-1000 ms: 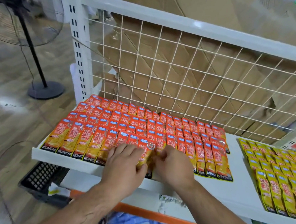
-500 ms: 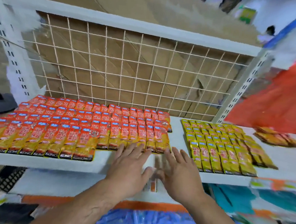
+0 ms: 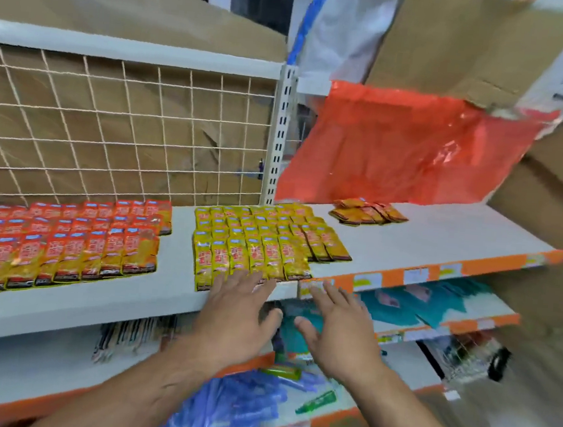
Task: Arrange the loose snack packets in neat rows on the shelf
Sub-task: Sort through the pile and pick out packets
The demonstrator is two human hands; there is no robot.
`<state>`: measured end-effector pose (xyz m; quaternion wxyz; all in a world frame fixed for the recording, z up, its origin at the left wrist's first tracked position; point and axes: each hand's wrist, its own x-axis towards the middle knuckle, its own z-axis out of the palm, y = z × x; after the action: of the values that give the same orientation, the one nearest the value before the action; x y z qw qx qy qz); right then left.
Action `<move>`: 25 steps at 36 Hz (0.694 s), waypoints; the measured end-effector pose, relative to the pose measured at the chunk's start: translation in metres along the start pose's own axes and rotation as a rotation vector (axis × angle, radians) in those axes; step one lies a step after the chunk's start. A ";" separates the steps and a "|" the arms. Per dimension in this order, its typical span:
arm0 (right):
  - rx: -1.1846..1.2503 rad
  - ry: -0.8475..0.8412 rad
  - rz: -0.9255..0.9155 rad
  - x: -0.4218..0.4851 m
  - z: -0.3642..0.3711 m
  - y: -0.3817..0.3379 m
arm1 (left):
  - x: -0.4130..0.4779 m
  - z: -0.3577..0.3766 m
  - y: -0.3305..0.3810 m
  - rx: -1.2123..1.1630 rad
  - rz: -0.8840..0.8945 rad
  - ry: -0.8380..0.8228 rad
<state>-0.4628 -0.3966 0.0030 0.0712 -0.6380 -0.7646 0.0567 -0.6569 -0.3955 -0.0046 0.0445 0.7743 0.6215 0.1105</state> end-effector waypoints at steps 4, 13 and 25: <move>0.005 -0.021 0.068 0.004 -0.003 0.037 | 0.026 0.011 0.032 -0.008 0.045 -0.050; 0.000 -0.018 0.193 0.047 -0.009 0.107 | 0.116 0.038 0.077 -0.042 0.181 -0.064; -0.036 0.029 0.285 0.144 -0.026 0.182 | 0.257 0.065 0.112 -0.100 0.272 -0.063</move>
<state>-0.3077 -0.2226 0.0016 0.0620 -0.7420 -0.6662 0.0430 -0.4833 -0.1660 -0.0147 0.0872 0.8512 0.5029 0.1220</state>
